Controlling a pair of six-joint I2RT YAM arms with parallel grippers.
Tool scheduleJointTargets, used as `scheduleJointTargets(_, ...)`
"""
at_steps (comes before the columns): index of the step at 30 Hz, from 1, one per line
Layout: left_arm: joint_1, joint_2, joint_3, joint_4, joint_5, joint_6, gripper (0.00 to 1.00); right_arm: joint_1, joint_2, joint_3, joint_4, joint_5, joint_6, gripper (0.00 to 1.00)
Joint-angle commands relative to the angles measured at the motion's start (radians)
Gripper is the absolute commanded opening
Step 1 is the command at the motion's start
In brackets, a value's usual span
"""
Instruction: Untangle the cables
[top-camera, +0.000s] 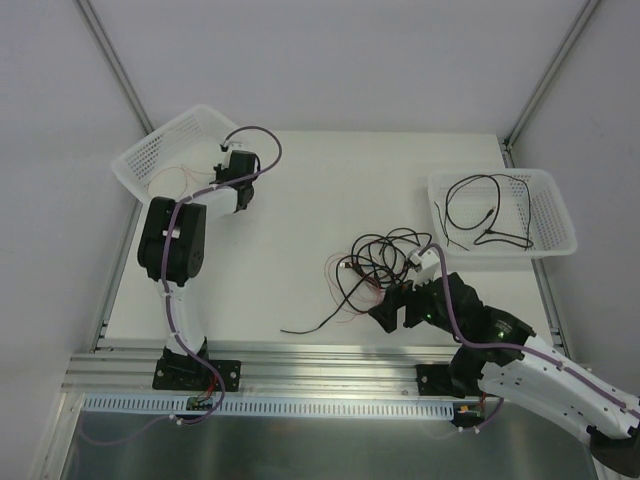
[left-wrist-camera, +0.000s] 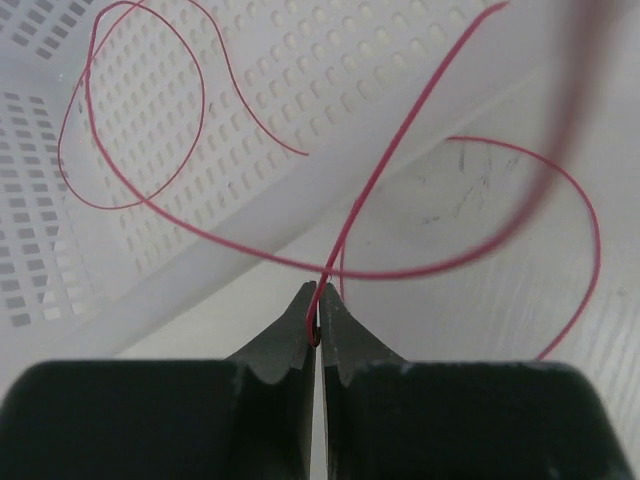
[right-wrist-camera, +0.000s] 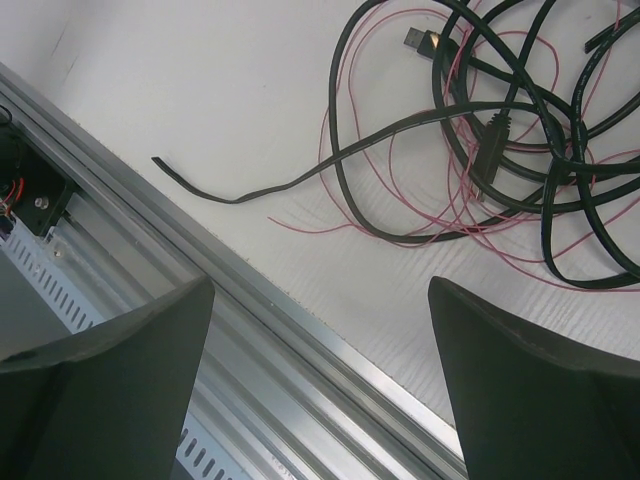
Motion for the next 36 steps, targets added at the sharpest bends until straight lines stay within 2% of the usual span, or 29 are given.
scheduleJointTargets(1, -0.013, -0.147, 0.015, -0.128, 0.033, -0.058, 0.00, 0.006, -0.017, 0.007, 0.015, 0.014, 0.009, 0.93)
scheduleJointTargets(6, -0.013, -0.216, 0.098, -0.348, 0.154, -0.093, 0.00, 0.006, -0.023, 0.011, 0.015, 0.009, 0.015, 0.93)
scheduleJointTargets(13, -0.010, -0.287, 0.300, -0.534, 0.176, -0.066, 0.00, 0.004, -0.029, 0.023, -0.002, 0.012, 0.012, 0.93)
scheduleJointTargets(20, 0.063, -0.286, 0.550, -0.574, 0.148, -0.064, 0.00, 0.004, -0.010, 0.033, 0.000, 0.006, 0.010, 0.93)
scheduleJointTargets(24, 0.180, -0.244, 0.700, -0.598, 0.210, -0.159, 0.00, 0.006, 0.003, 0.036, 0.007, 0.003, 0.009, 0.93)
scheduleJointTargets(29, 0.321, -0.215, 0.745, -0.603, 0.360, -0.406, 0.00, 0.006, 0.027, 0.039, 0.011, -0.002, 0.009, 0.93)
scheduleJointTargets(32, 0.366, -0.172, 0.767, -0.601, 0.388, -0.455, 0.00, 0.006, 0.036, 0.037, 0.015, -0.002, 0.009, 0.93)
scheduleJointTargets(36, 0.379, -0.080, 0.779, -0.600, 0.336, -0.443, 0.00, 0.006, 0.056, 0.037, 0.027, -0.009, 0.009, 0.93)
